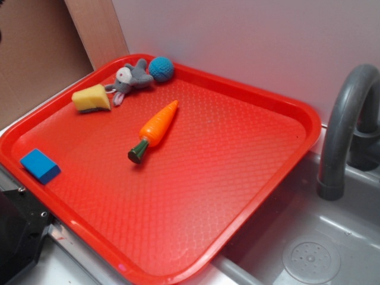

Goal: Grab the carrot.

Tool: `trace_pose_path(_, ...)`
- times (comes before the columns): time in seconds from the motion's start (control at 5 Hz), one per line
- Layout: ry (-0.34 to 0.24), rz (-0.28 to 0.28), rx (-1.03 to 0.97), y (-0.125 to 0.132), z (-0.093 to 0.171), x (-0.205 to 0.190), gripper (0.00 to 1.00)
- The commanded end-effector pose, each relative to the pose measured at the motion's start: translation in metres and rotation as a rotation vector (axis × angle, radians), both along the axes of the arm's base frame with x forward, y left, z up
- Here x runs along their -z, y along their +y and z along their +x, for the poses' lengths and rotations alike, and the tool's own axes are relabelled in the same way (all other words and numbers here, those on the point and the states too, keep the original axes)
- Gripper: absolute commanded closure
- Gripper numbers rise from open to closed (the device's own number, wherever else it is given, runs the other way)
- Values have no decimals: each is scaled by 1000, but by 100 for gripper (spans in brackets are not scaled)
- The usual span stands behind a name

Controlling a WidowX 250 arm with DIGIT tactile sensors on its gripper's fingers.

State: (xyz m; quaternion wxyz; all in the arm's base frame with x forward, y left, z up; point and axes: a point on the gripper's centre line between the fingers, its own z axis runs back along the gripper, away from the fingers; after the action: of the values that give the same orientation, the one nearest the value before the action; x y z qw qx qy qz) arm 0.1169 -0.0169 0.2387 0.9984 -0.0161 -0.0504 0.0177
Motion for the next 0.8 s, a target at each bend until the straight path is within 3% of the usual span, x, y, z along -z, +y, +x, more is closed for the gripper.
trace_pose_path(0.0,0,0,0,0,0,0,0)
trace_pose_path(0.2,9,9,-7,-1,2,9,0)
trace_pose_path(0.4,33,-16,-37,0,12,20,0)
trace_pose_path(0.6,60,-70,-54,6,44,30,0)
